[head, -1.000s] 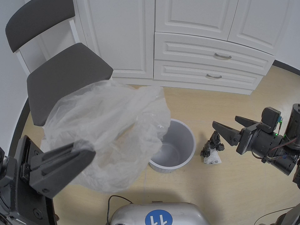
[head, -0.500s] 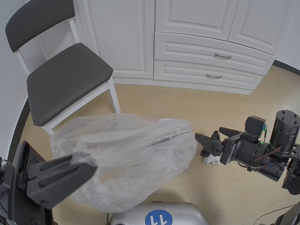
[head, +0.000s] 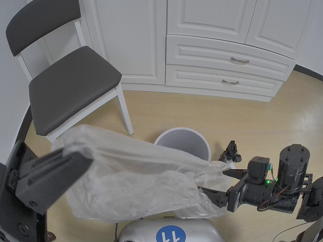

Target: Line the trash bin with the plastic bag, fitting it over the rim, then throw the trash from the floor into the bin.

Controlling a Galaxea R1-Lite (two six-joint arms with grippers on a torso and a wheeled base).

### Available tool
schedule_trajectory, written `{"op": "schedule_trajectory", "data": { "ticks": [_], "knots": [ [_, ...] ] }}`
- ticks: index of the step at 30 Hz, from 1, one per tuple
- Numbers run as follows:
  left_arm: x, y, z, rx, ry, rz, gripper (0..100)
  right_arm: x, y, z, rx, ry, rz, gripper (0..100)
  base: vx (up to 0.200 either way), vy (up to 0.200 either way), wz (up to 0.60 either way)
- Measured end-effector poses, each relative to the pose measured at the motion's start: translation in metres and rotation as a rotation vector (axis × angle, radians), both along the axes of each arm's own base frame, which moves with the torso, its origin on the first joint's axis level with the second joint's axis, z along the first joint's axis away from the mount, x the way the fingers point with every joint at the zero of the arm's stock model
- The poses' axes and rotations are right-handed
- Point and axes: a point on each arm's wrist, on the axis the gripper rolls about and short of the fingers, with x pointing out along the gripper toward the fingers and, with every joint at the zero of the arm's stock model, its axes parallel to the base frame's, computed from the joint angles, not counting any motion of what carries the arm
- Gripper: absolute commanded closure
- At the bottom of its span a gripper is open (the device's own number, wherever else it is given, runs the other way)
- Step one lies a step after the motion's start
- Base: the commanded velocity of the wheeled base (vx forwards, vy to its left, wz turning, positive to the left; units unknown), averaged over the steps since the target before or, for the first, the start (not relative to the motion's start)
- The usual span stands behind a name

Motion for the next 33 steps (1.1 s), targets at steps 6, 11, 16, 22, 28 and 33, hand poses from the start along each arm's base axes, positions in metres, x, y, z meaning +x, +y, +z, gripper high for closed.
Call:
{"op": "schedule_trajectory", "data": {
  "ticks": [6, 11, 16, 22, 28, 33],
  "knots": [
    [0.0, 0.002, 0.019, -0.096, 0.038, -0.025, 100, -0.007, -0.001, -0.015, -0.067, 0.023, 0.057, 0, 0.0, 0.0, 0.0],
    [-0.002, 0.006, 0.027, -0.133, 0.026, -0.028, 100, -0.006, 0.001, -0.019, -0.075, 0.035, 0.059, 0, 0.0, 0.0, 0.0],
    [-0.007, 0.014, 0.031, -0.161, 0.006, -0.033, 100, -0.002, 0.001, -0.013, -0.043, 0.025, 0.038, 0, 0.0, 0.0, 0.0],
    [-0.01, 0.02, 0.033, -0.178, -0.01, -0.036, 100, 0.005, 0.005, 0.002, 0.057, 0.024, -0.016, 0, 0.0, 0.0, 0.0],
    [-0.013, 0.024, 0.033, -0.181, -0.028, -0.057, 100, 0.019, 0.005, 0.02, 0.139, -0.007, -0.116, 0, 0.0, 0.0, 0.0],
    [-0.016, 0.027, 0.032, -0.176, -0.042, -0.083, 100, 0.029, -0.004, 0.03, 0.167, -0.035, -0.174, 0, 0.0, 0.0, 0.0]
  ]
}}
